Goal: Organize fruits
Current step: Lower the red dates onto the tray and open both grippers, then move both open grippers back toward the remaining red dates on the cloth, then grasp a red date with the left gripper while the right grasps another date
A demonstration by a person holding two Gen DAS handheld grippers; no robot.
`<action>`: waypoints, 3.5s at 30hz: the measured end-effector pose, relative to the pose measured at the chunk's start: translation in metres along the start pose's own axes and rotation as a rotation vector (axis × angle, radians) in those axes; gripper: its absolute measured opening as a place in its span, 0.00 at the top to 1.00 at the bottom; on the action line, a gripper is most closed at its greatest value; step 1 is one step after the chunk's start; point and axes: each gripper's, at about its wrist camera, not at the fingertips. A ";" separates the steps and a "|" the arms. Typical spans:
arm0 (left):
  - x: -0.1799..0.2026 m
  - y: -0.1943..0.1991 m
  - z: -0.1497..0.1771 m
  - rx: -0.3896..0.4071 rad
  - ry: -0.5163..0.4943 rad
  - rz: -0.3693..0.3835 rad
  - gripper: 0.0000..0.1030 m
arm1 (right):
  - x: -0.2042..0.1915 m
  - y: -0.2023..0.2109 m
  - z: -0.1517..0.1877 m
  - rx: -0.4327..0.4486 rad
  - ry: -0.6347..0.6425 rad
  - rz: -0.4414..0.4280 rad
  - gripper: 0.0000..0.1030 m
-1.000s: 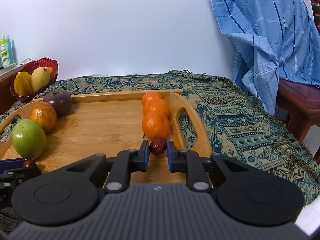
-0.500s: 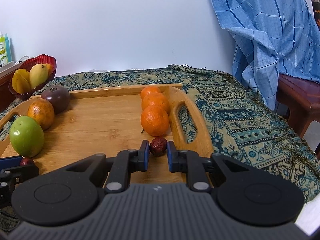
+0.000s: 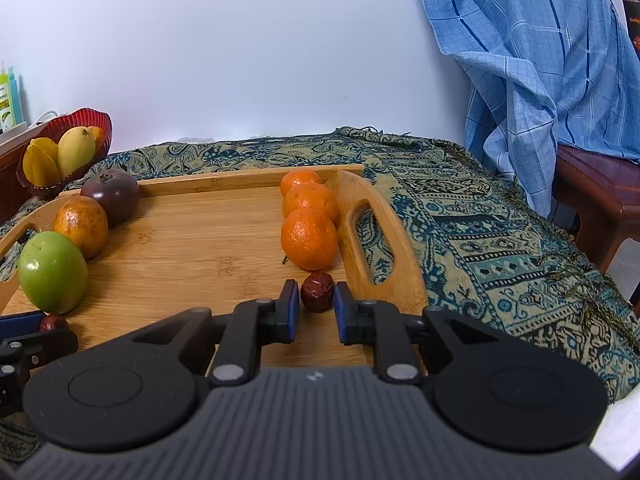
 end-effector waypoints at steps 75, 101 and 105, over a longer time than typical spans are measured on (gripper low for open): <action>0.026 0.090 0.061 0.063 -0.003 -0.050 0.03 | 0.002 0.097 0.074 0.139 0.061 0.014 0.04; 0.010 0.123 0.092 0.001 0.044 -0.112 0.52 | 0.000 0.102 0.083 0.160 0.071 0.058 0.32; 0.006 0.125 0.094 -0.007 0.035 -0.132 0.66 | 0.001 0.101 0.082 0.158 0.060 0.071 0.48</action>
Point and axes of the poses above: each gripper's, at about its wrist camera, not at the fingertips, and y roughly against the way its jaws point, x to its right, z to its underside, and after that the axes turned 11 degrees about z, right-handed
